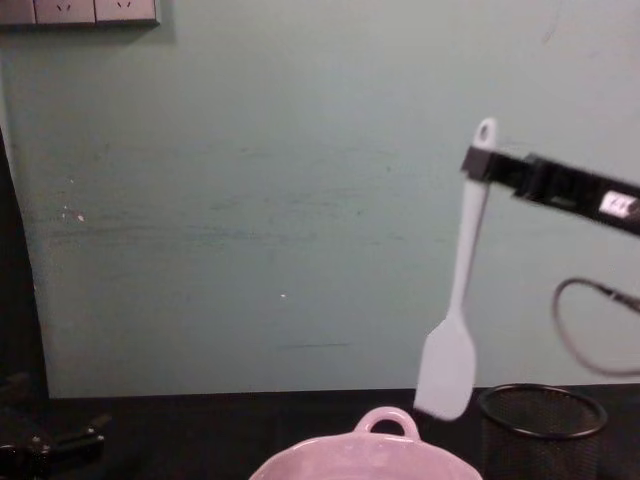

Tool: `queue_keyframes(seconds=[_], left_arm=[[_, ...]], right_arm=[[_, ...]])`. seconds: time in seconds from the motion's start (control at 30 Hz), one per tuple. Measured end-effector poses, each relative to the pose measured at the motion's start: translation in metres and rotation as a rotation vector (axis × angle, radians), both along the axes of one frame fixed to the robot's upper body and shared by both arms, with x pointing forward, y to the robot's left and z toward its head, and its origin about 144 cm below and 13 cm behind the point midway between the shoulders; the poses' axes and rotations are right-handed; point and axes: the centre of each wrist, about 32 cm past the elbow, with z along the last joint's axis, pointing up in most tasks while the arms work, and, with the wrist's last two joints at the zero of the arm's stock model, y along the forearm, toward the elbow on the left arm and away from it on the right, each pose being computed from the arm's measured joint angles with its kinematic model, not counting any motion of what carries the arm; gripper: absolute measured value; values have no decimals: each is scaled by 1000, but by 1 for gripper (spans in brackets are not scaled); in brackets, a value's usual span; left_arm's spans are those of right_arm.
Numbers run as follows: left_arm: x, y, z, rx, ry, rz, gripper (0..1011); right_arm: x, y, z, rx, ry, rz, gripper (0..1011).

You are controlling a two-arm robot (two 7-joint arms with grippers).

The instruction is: Use the one hand to pick up the spoon and stir the clear water in the bowl.

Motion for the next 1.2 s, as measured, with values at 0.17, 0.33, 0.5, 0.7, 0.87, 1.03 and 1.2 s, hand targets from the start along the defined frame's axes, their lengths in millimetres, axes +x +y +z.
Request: queue_keyframes(seconds=[0.17,0.33,0.5,0.7,0.87,1.03,1.2], left_arm=[[0,0,0,0,0,0,1011],[0,0,0,0,0,0,1011],[0,0,0,0,0,0,1011],[0,0,0,0,0,0,1011],[0,0,0,0,0,0,1011],[0,0,0,0,0,0,1011],[0,0,0,0,0,0,1011]], right_arm=[[-2,-17,7,38,-7,-44,114],[-3,-34,9,78,-2,-101,114],[4,-50,3,107,27,-150,114],[14,-57,-9,107,71,-171,114],[18,-56,-19,107,117,-148,114],[21,-53,-33,107,171,-121,114],[22,-54,-41,96,205,-115,114]])
